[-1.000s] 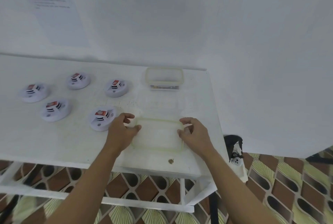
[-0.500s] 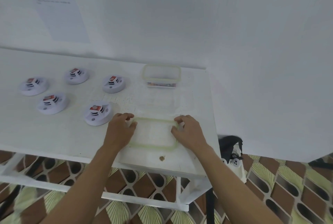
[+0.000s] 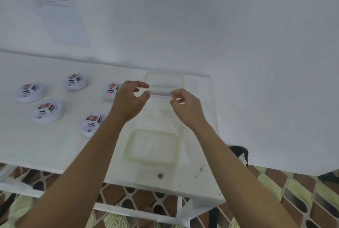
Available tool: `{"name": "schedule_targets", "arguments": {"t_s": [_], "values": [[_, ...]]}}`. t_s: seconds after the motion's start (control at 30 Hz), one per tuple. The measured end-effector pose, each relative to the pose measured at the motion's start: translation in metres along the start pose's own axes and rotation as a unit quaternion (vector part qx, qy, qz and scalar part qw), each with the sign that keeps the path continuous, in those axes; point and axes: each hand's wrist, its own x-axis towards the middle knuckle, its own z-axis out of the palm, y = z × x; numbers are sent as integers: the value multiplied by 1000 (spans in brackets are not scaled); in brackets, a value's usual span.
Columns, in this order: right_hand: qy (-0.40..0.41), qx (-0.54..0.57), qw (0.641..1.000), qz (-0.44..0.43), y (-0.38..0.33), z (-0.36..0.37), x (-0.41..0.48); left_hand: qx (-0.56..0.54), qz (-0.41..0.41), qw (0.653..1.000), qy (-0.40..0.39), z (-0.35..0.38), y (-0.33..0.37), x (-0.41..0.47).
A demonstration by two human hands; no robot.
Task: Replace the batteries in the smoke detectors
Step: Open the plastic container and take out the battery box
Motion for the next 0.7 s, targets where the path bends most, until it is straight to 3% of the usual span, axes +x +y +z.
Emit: {"name": "schedule_targets", "arguments": {"t_s": [0.3,0.47,0.57,0.7], "values": [[50,-37,995,76,32,19,88,79,-55,987,-132,33,-42,100],[39,-10,984,174,43,27,125,41,-130,975,-176,56,-57,134],[-6,-12,982,189,48,32,137,25,-140,972,-186,66,-65,144],[-7,-13,982,191,51,34,142,-42,-173,957,-229,68,-86,151]]}}
